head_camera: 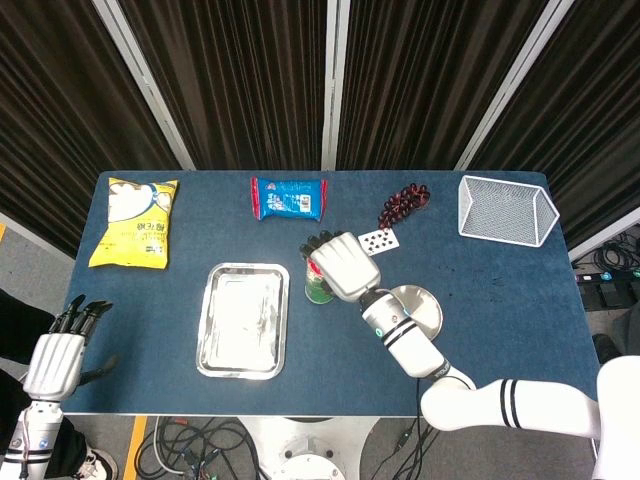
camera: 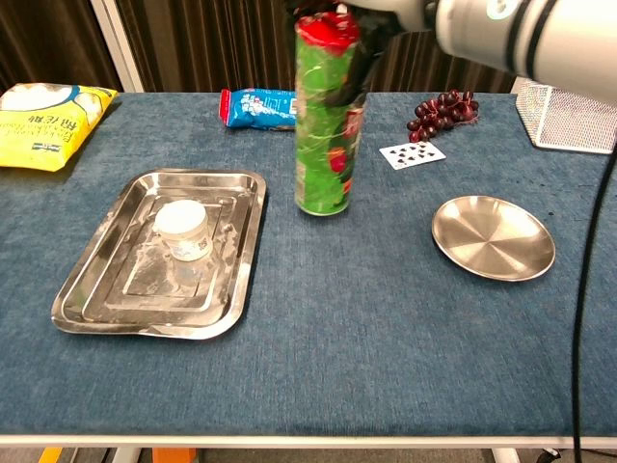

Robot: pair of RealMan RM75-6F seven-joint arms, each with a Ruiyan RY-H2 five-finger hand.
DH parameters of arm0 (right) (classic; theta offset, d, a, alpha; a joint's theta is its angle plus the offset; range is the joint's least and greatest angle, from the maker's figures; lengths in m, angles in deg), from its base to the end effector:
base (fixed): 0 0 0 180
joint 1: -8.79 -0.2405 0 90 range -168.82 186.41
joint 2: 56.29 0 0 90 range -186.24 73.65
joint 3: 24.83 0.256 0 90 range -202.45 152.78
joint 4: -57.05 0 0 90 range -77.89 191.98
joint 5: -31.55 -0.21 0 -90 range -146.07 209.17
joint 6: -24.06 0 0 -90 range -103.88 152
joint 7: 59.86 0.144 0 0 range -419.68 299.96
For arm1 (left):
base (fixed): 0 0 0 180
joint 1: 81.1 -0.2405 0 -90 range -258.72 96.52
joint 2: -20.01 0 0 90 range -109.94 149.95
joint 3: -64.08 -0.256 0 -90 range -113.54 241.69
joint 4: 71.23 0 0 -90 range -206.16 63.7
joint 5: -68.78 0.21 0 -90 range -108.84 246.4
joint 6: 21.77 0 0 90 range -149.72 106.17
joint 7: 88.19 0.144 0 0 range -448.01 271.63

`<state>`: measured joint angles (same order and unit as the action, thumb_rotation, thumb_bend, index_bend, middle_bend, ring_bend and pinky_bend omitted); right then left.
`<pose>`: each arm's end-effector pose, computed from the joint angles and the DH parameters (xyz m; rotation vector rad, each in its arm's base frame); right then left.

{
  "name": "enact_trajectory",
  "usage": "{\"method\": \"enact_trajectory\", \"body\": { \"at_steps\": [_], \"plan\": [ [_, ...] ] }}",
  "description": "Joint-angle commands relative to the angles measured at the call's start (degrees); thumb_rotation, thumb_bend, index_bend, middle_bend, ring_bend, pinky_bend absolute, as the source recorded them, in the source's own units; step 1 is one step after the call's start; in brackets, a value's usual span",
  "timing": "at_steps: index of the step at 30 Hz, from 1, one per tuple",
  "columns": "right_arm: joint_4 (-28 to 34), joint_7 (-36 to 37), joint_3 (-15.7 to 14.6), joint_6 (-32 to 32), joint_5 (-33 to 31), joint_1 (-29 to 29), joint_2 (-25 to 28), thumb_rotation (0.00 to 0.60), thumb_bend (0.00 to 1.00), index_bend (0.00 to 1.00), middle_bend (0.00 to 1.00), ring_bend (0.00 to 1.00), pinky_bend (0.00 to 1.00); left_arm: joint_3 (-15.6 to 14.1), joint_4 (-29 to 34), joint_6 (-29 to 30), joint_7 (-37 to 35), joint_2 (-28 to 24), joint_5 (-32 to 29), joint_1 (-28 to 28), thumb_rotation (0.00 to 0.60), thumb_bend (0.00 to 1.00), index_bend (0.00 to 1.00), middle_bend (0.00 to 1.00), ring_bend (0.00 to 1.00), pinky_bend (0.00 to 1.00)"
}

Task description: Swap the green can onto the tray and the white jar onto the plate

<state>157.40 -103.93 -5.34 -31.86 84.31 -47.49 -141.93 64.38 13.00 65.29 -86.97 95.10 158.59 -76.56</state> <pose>-0.0052 -0.3488 0.0120 1.9996 -0.6026 1.0440 -0.3119 0.1702 0.1039 -1.4362 -0.9093 -0.9523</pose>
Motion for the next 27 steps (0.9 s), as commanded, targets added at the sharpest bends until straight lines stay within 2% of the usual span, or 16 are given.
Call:
{"method": "enact_trajectory", "body": {
  "at_steps": [1, 5, 11, 14, 21, 24, 27],
  "plan": [
    [-1.1, -1.0, -0.3, 0.1, -1.8, -1.5, -1.0, 0.6, 0.21, 0.41, 0.38, 0.33, 0.47, -0.1, -0.1, 0.1, -0.2, 0.0, 0.0, -0.1, 0.6, 0.15, 0.17, 0.16, 0.05, 0.23],
    [-1.9, -2.0, -1.0, 0.3, -4.5, -3.0, -1.4, 0.6, 0.18, 0.33, 0.32, 0.26, 0.39, -0.2, -0.4, 0.3, -0.6, -0.1, 0.2, -0.2, 0.6, 0.15, 0.17, 0.16, 0.05, 0.23],
    [-2.0, -1.5, -1.7, 0.1, -6.5, -4.3, -1.2, 0.6, 0.12, 0.1, 0.13, 0.03, 0.16, -0.3, -0.6, 0.3, -0.8, 0.0, 0.1, -0.3, 0.6, 0.15, 0.17, 0.16, 0.05, 0.23],
    [-1.2, -0.2, -1.9, -0.2, -6.1, -4.2, -0.3, 0.6, 0.08, 0.01, 0.06, 0.0, 0.12, -0.2, -0.7, 0.2, -0.8, 0.0, 0.2, -0.2, 0.6, 0.15, 0.17, 0.16, 0.05, 0.23],
    [3.4, 4.3, -2.6, -3.4, -0.5, -1.7, 3.7, 0.6, 0.04, 0.0, 0.02, 0.0, 0.08, -0.4, -0.4, -0.4, -0.2, 0.2, 0.4, 0.1, 0.6, 0.15, 0.17, 0.16, 0.05, 0.23],
    [8.1, 6.5, -3.7, -8.2, 4.6, 2.1, 7.5, 0.6, 0.04, 0.0, 0.02, 0.0, 0.05, -0.5, 0.1, -1.1, 0.3, 0.2, 0.6, 0.6, 0.6, 0.15, 0.17, 0.16, 0.05, 0.23],
    [12.9, 8.6, -6.4, -14.0, 10.1, 7.6, 12.5, 0.6, 0.04, 0.0, 0.02, 0.0, 0.05, -0.4, 0.8, -2.1, 1.0, 0.2, 1.3, 1.6, 0.6, 0.15, 0.17, 0.16, 0.05, 0.23]
  ]
}}
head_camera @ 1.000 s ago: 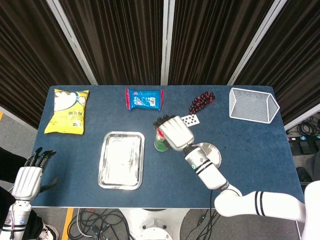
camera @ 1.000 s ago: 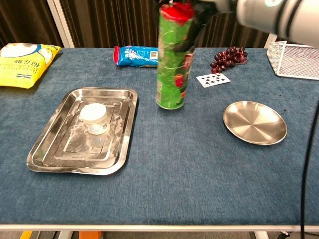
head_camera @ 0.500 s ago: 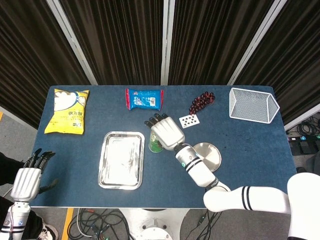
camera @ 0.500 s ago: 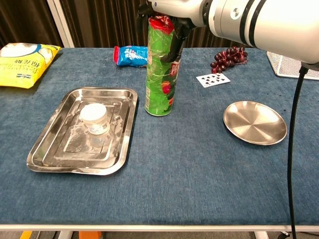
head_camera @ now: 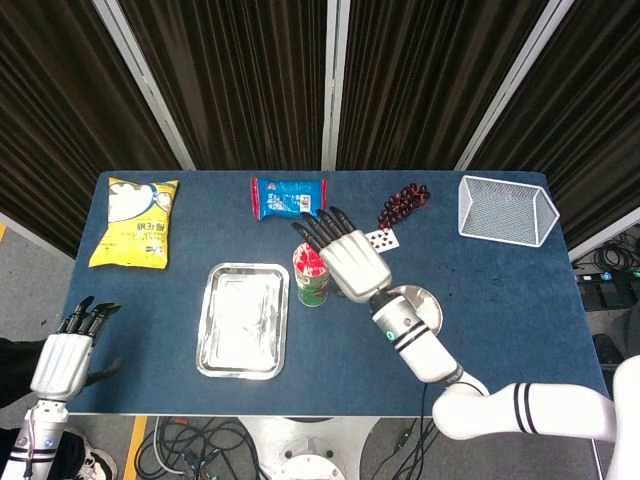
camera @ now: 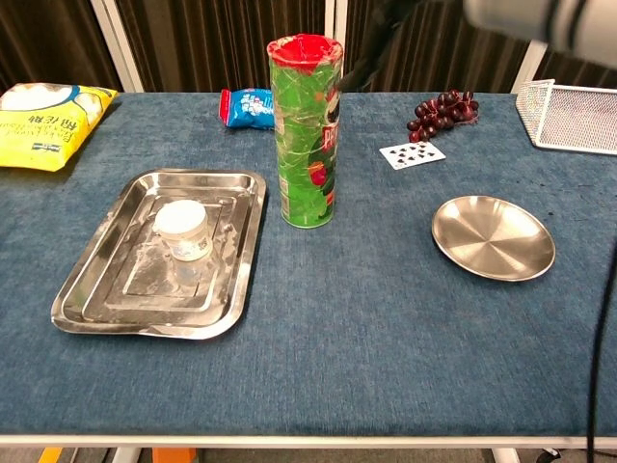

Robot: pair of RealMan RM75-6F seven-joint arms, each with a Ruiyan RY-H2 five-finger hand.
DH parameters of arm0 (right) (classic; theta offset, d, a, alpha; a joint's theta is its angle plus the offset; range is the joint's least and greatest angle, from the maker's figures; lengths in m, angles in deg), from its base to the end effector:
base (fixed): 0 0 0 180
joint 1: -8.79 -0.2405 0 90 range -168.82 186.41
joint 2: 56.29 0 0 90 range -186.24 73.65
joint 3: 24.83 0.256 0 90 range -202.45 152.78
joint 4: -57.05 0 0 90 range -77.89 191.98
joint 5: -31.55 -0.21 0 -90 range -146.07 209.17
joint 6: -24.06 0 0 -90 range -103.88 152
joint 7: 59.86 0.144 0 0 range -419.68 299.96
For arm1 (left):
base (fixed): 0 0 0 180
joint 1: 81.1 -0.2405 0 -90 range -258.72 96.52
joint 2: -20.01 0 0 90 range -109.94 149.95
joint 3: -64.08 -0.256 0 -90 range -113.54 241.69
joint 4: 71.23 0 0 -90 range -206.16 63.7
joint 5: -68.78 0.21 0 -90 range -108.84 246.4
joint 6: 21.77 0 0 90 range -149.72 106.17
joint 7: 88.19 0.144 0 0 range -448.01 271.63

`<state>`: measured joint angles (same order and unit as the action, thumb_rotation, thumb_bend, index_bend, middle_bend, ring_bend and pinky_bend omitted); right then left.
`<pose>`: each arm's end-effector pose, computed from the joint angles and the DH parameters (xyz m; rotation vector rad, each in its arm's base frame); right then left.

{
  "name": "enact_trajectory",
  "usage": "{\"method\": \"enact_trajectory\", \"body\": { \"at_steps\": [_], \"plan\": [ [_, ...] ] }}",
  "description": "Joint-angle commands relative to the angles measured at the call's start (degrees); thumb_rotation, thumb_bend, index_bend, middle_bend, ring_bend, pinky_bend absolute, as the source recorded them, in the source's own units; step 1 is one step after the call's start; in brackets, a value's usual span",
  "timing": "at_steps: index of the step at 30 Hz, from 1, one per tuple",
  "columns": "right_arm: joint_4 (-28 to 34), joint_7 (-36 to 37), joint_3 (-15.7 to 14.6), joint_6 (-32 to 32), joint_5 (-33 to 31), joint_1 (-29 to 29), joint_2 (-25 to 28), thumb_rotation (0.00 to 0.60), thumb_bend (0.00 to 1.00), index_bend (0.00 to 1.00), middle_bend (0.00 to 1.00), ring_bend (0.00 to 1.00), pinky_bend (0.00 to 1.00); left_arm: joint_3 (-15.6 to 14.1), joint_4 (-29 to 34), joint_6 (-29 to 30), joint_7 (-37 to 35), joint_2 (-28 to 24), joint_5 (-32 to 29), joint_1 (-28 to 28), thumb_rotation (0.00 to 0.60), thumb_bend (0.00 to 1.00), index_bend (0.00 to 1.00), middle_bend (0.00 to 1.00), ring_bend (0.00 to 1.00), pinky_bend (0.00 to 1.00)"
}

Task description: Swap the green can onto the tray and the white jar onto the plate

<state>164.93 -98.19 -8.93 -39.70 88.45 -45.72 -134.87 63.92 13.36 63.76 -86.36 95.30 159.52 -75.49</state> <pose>-0.0162 -0.3351 0.0510 1.9198 -0.6069 1.1334 -0.3066 0.1737 0.0968 -1.4836 -0.9139 -0.9531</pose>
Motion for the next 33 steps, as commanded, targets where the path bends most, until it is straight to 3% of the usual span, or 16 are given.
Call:
{"method": "enact_trajectory", "body": {
  "at_steps": [1, 6, 10, 14, 23, 33],
  "plan": [
    [6.9, 4.1, -4.2, -8.6, 8.2, 8.5, 7.5, 0.6, 0.04, 0.0, 0.02, 0.0, 0.05, 0.1, 0.9, -1.0, 0.7, -0.1, 0.6, 1.0, 0.6, 0.15, 0.17, 0.16, 0.05, 0.23],
    [7.7, 11.8, -11.0, -17.4, 17.5, 19.2, 13.6, 0.6, 0.04, 0.0, 0.02, 0.0, 0.05, 1.6, 3.3, -3.9, 1.1, 0.1, 0.7, 4.0, 0.6, 0.14, 0.17, 0.16, 0.05, 0.23],
    [3.1, 21.2, -15.6, -23.8, 22.6, 27.5, 15.4, 0.6, 0.04, 0.0, 0.01, 0.0, 0.03, 2.2, 5.5, -8.7, 1.8, 1.0, 1.4, 7.9, 0.6, 0.15, 0.17, 0.16, 0.05, 0.23],
    [-2.1, 30.8, -18.0, -29.1, 24.8, 34.4, 15.6, 0.6, 0.04, 0.0, 0.01, 0.0, 0.03, 3.0, 5.3, -13.9, 2.7, 3.0, 1.3, 12.0, 0.6, 0.15, 0.17, 0.16, 0.05, 0.24],
    [-9.0, 39.2, -19.0, -33.4, 27.2, 42.1, 15.9, 0.6, 0.04, 0.0, 0.01, 0.0, 0.03, 6.1, 2.9, -24.8, 5.6, 6.8, -2.5, 20.5, 0.6, 0.15, 0.17, 0.16, 0.05, 0.24],
    [-12.5, 43.3, -16.9, -32.1, 26.6, 45.0, 15.6, 0.6, 0.05, 0.0, 0.0, 0.0, 0.03, 6.5, 0.4, -29.8, 6.6, 10.1, -3.7, 26.2, 0.6, 0.15, 0.17, 0.16, 0.06, 0.27]
  ]
}}
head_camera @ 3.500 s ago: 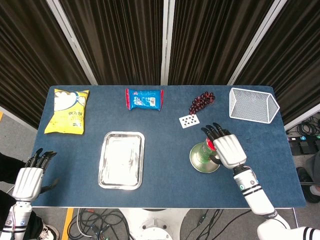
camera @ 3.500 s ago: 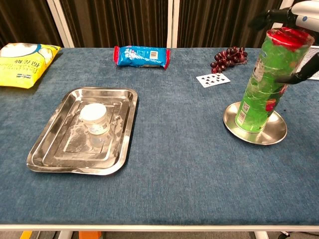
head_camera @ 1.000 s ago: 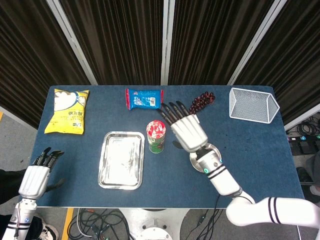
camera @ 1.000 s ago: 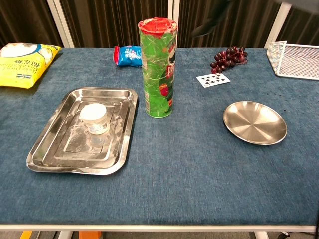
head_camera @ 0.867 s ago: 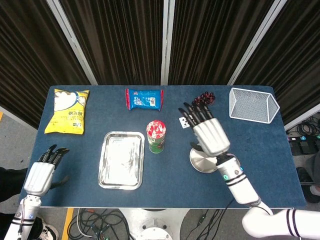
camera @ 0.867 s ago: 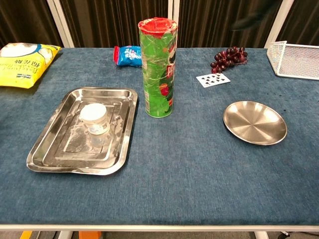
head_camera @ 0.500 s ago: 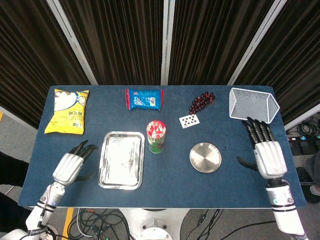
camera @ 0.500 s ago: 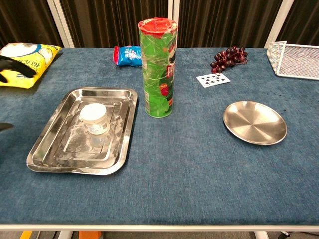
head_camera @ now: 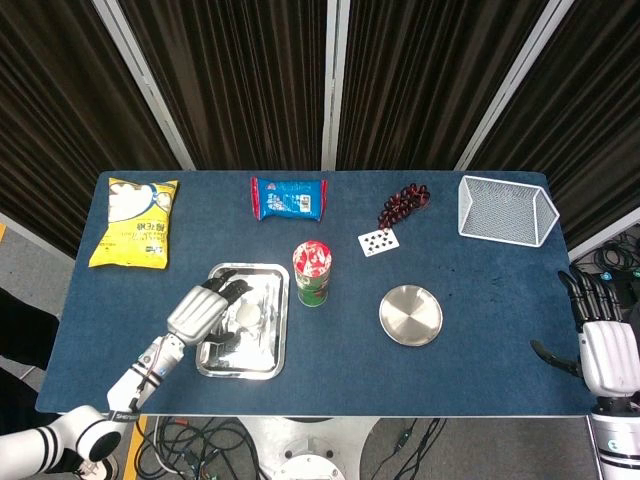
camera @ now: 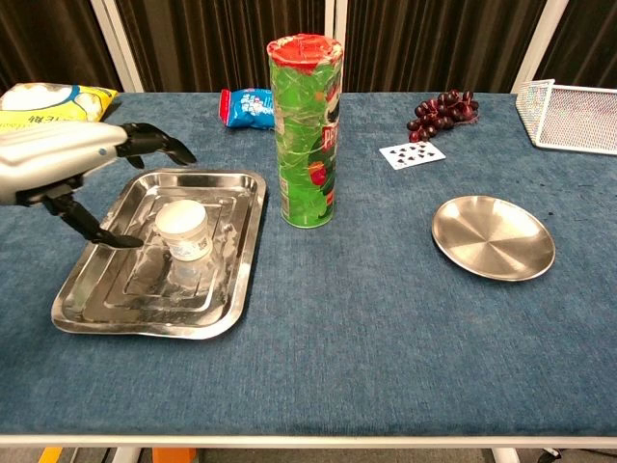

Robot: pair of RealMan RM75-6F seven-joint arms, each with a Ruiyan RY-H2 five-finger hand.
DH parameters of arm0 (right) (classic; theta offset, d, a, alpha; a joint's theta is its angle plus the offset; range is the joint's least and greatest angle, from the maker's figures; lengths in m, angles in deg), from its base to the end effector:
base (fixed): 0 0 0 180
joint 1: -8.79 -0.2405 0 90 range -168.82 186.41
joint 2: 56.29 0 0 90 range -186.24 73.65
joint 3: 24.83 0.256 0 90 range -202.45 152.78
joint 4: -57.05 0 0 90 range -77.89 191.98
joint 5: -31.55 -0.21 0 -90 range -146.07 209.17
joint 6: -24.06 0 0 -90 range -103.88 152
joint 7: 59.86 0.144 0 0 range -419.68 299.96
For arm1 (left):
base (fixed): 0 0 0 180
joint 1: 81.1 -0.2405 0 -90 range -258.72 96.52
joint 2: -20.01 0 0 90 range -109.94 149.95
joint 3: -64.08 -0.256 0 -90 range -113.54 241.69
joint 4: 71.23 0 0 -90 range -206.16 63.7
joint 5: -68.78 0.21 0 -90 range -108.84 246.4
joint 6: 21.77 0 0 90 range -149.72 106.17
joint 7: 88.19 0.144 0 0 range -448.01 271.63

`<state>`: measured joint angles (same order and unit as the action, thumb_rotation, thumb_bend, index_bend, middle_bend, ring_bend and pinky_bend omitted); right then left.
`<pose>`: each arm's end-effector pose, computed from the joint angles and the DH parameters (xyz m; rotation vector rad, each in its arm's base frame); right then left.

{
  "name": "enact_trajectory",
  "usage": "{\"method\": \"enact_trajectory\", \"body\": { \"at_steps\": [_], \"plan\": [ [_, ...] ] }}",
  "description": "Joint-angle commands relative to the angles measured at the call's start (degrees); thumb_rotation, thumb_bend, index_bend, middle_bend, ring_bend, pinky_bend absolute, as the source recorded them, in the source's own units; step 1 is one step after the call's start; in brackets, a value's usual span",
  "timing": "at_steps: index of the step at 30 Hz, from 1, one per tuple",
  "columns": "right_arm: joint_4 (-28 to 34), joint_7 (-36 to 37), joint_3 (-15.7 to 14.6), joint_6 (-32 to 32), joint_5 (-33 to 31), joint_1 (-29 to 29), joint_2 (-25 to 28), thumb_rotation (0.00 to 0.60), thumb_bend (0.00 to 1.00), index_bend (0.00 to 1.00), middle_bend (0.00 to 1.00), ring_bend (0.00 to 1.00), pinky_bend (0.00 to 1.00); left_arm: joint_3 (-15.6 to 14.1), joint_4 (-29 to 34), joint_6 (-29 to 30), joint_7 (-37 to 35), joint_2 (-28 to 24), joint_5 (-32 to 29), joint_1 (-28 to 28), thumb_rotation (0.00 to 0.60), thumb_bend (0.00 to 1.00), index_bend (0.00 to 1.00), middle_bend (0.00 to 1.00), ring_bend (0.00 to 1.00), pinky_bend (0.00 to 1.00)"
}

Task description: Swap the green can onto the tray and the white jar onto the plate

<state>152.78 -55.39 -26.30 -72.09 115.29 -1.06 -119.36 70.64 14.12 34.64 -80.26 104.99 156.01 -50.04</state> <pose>-0.2867 -0.1891 0.1775 1.2929 -0.8640 1.1081 -0.1855 0.2891 -0.0062 -1.9960 -0.9006 -1.0049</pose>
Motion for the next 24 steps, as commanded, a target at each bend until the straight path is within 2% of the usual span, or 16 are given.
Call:
{"method": "enact_trajectory", "body": {
  "at_steps": [1, 19, 24],
  "plan": [
    [-0.5, 0.9, 0.8, 0.4, -0.3, 0.6, 0.1, 0.6, 0.05, 0.0, 0.0, 0.0, 0.03, -0.4, -0.4, -0.8, 0.8, 0.6, -0.2, 1.0, 0.6, 0.15, 0.17, 0.16, 0.06, 0.28],
    [-2.9, 3.4, 4.3, 2.4, 0.2, 2.8, -0.5, 0.6, 0.06, 0.0, 0.0, 0.0, 0.03, -2.7, -6.7, -0.1, 2.3, 4.9, 0.0, 3.6, 0.6, 0.18, 0.3, 0.29, 0.2, 0.43],
    [-3.4, 3.7, 4.8, 3.2, 0.0, 3.1, -0.7, 0.6, 0.07, 0.0, 0.0, 0.0, 0.03, -2.9, -6.8, -0.4, 2.9, 5.1, -1.0, 3.9, 0.6, 0.21, 0.34, 0.34, 0.27, 0.51]
  ]
}}
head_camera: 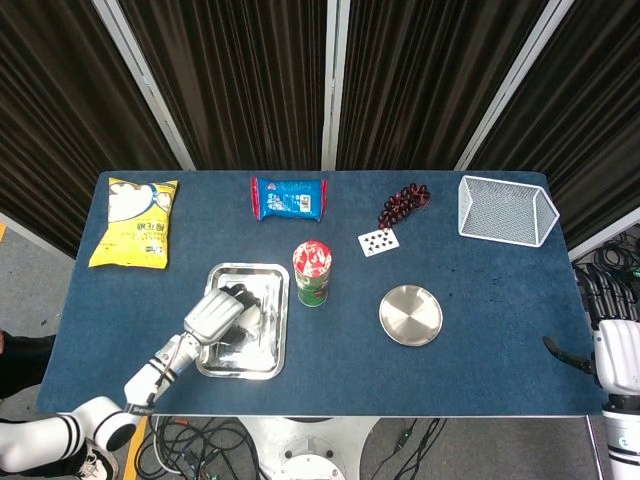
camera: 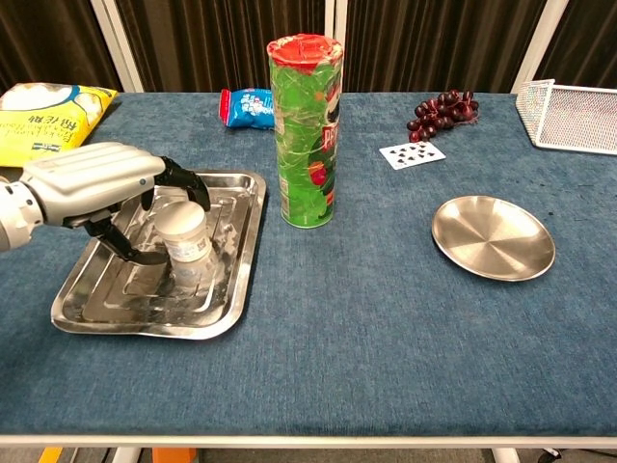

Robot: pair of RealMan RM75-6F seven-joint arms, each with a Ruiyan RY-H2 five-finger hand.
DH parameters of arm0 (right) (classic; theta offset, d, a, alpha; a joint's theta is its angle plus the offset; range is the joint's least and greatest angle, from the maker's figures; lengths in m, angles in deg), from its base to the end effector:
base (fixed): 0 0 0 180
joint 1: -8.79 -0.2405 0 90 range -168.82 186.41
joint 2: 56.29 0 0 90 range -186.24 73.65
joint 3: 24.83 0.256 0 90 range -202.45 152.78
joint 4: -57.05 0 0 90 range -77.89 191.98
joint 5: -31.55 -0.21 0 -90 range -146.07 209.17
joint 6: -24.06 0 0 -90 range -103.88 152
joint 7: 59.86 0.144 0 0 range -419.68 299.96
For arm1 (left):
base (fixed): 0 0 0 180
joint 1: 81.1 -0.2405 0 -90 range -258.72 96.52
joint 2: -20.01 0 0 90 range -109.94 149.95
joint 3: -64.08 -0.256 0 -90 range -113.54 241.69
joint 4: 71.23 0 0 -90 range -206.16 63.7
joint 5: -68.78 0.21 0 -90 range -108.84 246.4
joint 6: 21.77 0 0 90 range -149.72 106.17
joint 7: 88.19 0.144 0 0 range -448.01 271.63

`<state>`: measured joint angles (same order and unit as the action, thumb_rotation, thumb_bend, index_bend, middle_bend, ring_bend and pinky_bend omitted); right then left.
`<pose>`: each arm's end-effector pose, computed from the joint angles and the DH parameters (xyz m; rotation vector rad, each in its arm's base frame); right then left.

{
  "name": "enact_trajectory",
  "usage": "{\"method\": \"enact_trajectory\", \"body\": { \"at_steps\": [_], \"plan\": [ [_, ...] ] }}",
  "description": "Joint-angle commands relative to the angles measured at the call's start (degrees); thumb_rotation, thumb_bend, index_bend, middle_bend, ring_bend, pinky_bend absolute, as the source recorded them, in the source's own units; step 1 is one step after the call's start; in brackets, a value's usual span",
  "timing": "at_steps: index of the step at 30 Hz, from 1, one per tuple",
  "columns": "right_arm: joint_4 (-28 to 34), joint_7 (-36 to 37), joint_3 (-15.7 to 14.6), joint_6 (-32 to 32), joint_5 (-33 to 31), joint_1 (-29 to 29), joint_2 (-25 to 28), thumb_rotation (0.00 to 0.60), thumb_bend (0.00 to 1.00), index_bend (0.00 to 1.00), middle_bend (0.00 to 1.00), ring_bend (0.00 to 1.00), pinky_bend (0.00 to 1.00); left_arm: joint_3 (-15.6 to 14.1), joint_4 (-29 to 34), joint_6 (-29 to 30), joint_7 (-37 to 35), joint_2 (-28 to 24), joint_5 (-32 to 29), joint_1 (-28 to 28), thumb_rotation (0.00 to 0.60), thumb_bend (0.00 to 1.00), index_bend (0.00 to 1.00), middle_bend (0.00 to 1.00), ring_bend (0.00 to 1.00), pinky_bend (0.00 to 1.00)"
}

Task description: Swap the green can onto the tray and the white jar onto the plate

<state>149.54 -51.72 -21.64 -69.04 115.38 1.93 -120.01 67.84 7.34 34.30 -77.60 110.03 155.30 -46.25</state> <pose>-0.3009 -0.1913 0.1825 1.2455 -0.8839 1.1142 -0.1845 0.2961 -0.0344 -2.0724 -0.8026 -0.9377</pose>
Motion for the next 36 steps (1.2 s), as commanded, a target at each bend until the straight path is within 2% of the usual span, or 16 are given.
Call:
{"method": "enact_trajectory", "body": {
  "at_steps": [1, 8, 15, 21, 25, 36],
  "plan": [
    [-0.3, 0.1, 0.3, 0.3, 0.0, 0.2, -0.1, 0.6, 0.07, 0.0, 0.0, 0.0, 0.03, -0.1, 0.0, -0.1, 0.4, 0.2, -0.5, 0.2, 0.6, 0.22, 0.36, 0.35, 0.28, 0.52],
    [-0.9, 0.8, 1.1, 0.7, -0.1, 0.8, -0.3, 0.6, 0.07, 0.0, 0.0, 0.0, 0.03, 0.0, 1.3, 2.0, 0.8, 0.0, 0.0, 0.3, 0.6, 0.31, 0.4, 0.39, 0.34, 0.57],
    [-1.3, 1.4, 1.9, 1.1, -0.4, 1.4, -0.3, 0.6, 0.07, 0.0, 0.0, 0.0, 0.03, -0.8, 8.5, 3.9, 3.8, -1.7, 2.6, 0.8, 0.6, 0.31, 0.41, 0.41, 0.35, 0.58],
    [-2.4, 3.1, 2.8, 1.7, -1.4, 1.9, -0.3, 0.6, 0.07, 0.0, 0.0, 0.0, 0.03, 0.3, 11.4, 1.6, 6.6, 0.5, 3.9, 4.1, 0.6, 0.31, 0.41, 0.41, 0.35, 0.58],
    [-3.3, 4.8, 3.3, 1.6, -1.7, 2.4, -0.1, 0.6, 0.07, 0.0, 0.0, 0.0, 0.03, 1.3, 10.4, -0.5, 7.2, 3.8, 4.2, 6.8, 0.6, 0.31, 0.41, 0.41, 0.35, 0.58],
    [-5.1, 8.6, 4.5, 0.9, -2.4, 4.0, 0.5, 0.6, 0.07, 0.0, 0.0, 0.0, 0.03, 2.4, 1.0, -4.7, 4.9, 13.4, 4.7, 13.1, 0.6, 0.31, 0.4, 0.39, 0.35, 0.58]
  ]
}}
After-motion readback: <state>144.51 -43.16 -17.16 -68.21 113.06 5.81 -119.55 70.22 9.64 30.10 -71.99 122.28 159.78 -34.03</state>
